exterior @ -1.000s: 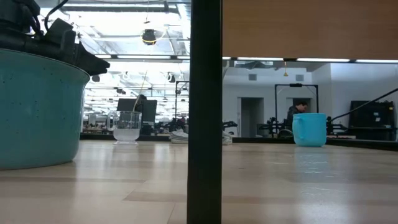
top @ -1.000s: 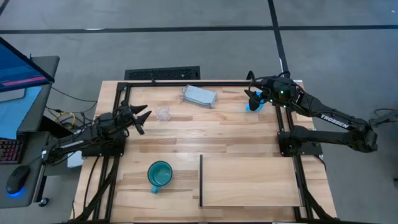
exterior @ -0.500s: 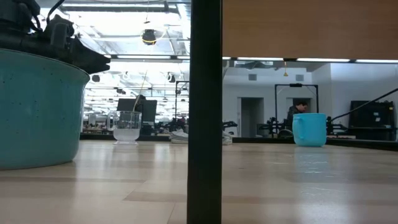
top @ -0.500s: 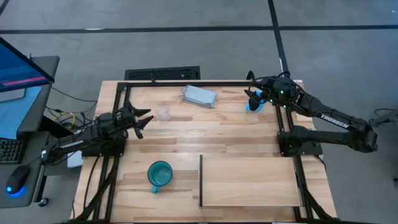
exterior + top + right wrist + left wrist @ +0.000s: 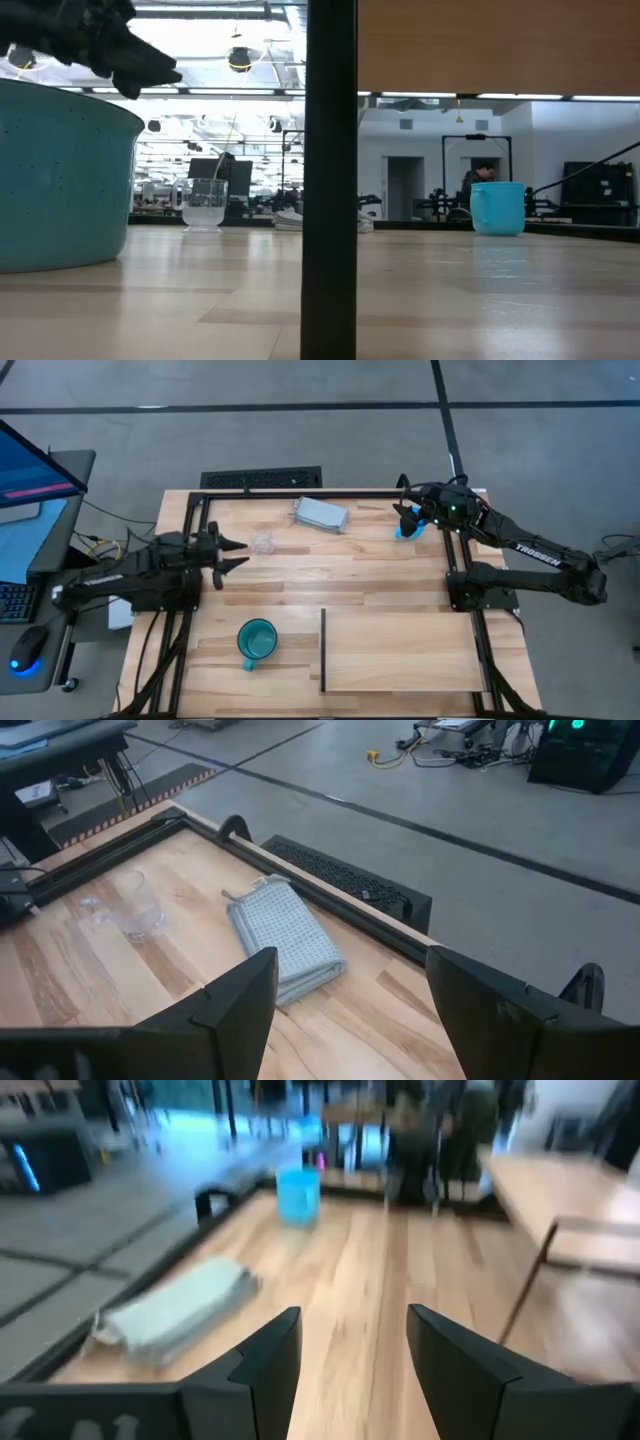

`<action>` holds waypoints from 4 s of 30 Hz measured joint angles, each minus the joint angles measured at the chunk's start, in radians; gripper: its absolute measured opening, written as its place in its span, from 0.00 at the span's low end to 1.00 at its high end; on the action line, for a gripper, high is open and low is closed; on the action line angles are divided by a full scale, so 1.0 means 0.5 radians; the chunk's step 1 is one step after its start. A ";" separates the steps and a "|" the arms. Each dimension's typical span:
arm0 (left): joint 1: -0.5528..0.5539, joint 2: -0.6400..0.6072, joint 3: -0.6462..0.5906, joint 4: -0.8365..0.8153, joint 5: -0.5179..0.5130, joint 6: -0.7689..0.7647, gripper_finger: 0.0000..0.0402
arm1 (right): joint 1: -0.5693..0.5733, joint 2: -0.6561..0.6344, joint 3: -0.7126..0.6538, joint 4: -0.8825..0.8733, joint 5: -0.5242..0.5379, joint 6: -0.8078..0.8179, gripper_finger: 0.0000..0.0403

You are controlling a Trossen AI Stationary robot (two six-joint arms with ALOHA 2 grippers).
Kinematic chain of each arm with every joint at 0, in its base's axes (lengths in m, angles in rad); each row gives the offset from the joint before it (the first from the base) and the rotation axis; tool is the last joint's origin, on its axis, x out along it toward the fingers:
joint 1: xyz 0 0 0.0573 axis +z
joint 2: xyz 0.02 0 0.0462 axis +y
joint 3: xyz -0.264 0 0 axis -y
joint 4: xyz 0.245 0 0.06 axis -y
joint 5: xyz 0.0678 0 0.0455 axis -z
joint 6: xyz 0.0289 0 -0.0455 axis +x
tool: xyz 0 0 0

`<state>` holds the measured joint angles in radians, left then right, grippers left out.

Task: Stack small to large cups/mugs on shelf
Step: Put the blue mug on the shelf

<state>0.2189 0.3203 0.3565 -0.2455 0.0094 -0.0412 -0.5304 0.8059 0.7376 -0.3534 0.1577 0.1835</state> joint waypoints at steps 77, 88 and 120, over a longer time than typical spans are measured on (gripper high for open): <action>-1.145 2.111 1.129 -1.176 0.166 -1.364 0.43 | 0.000 -0.001 0.000 -0.117 -0.001 -0.022 0.69; -1.145 2.272 1.129 -1.190 0.236 -1.351 0.34 | 0.000 -0.001 0.000 -0.117 -0.001 -0.068 0.69; -0.747 2.006 1.634 -1.357 0.097 -1.818 0.03 | 0.000 -0.001 0.000 -0.123 0.000 -0.067 0.69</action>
<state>-0.1548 1.3230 1.1734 -0.9242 0.0581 -0.9501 -0.5304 0.8055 0.7376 -0.4149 0.1577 0.1497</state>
